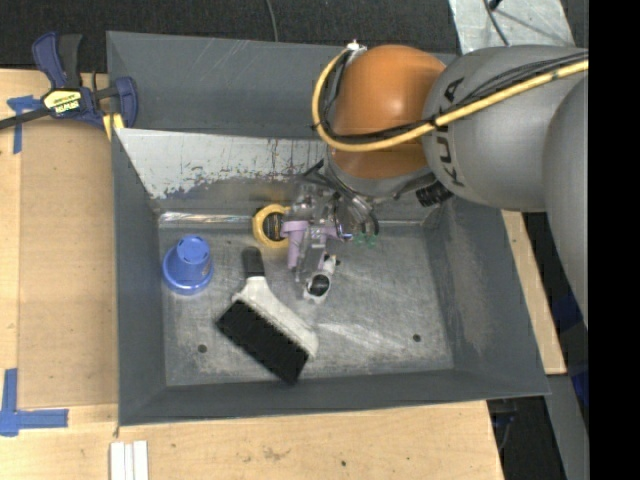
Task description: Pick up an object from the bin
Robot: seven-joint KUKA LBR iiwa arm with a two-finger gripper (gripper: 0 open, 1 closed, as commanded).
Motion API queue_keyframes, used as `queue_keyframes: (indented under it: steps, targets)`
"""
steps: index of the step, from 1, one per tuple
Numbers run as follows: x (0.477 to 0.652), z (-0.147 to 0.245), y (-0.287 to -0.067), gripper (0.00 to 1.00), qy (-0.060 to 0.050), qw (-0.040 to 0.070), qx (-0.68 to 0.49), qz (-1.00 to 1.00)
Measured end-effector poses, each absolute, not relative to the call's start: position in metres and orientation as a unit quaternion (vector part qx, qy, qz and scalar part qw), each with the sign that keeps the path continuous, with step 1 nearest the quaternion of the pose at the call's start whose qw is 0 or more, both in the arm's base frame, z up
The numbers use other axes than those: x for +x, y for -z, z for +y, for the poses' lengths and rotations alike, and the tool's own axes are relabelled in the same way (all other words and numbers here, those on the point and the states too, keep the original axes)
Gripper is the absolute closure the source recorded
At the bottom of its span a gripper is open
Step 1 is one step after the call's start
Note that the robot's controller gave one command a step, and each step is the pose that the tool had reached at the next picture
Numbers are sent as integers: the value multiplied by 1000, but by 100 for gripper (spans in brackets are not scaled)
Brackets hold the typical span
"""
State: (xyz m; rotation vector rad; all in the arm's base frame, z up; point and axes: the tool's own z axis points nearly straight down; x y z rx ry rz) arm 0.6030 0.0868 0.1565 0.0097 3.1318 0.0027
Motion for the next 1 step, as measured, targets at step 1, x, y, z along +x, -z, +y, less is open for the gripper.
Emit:
queue_keyframes:
  steps: [1]
  targets:
    - [604, 94, -281, 100, 0, 2, -11, 1000]
